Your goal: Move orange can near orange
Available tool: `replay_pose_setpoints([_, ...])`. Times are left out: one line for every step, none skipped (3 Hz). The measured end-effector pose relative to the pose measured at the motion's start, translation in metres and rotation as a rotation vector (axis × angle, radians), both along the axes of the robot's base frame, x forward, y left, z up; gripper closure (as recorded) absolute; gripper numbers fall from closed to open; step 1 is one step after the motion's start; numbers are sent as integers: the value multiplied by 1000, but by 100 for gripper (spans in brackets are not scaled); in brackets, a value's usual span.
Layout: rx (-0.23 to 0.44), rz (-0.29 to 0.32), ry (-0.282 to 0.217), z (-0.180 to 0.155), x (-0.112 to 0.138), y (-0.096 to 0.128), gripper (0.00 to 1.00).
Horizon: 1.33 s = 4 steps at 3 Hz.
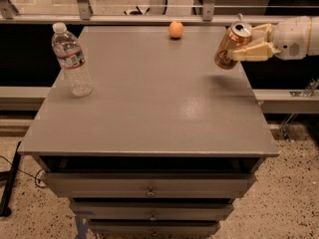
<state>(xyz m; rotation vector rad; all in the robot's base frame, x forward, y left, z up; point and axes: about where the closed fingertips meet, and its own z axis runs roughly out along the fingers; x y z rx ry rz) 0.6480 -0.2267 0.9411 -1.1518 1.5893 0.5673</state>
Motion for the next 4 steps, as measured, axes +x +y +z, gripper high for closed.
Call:
replay_pose_setpoints([25, -8, -26, -1, 40, -9, 100])
replay_pose_setpoints([40, 2, -49, -3, 79, -1, 100])
replay_pose_setpoints([41, 7, -63, -5, 110, 18, 100])
replay_pose_setpoints([-27, 4, -36, -12, 130, 43, 100])
